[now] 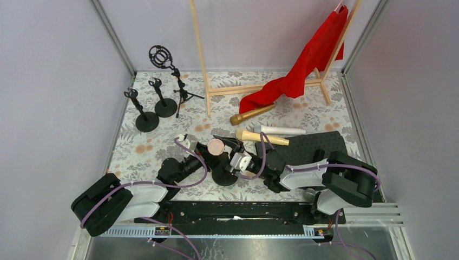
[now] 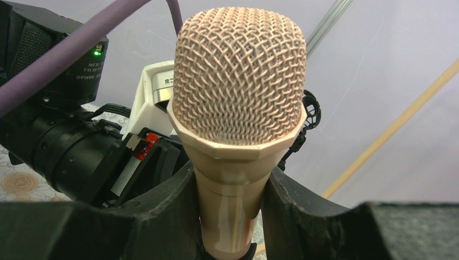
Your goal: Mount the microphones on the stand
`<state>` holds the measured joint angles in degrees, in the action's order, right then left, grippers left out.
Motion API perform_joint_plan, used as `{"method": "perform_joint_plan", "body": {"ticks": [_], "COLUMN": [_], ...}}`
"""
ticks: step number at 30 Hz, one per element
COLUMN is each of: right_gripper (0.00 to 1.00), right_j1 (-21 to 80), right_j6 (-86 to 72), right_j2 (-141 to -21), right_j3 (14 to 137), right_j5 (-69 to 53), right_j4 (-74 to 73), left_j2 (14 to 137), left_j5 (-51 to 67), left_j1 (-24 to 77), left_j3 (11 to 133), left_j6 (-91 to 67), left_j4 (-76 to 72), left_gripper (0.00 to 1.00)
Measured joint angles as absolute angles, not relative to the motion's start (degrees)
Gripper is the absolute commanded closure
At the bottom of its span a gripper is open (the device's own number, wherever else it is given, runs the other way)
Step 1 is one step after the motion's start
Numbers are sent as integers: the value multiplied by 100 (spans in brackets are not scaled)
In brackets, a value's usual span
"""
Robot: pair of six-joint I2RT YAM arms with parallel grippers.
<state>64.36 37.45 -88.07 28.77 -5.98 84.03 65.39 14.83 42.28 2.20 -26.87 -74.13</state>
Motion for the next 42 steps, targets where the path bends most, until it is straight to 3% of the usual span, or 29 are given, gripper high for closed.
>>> {"method": "perform_joint_plan", "body": {"ticks": [36,42], "right_gripper": [100,75], "right_j1": [6173,6169], "right_j6": [3612,3618], "right_j2": [-8829,-8392], "right_j3": [2932,3155], "right_j5": [-729,-823], "right_j4": [7806,6849], "left_j2": [6250,6250], "left_j5": [1616,1656], "left_j1": [4193,4193], "left_j3": [121,121], "left_j6": [-2593,-2600], "left_j4": [-7247,-7242], "left_gripper": [100,100]}}
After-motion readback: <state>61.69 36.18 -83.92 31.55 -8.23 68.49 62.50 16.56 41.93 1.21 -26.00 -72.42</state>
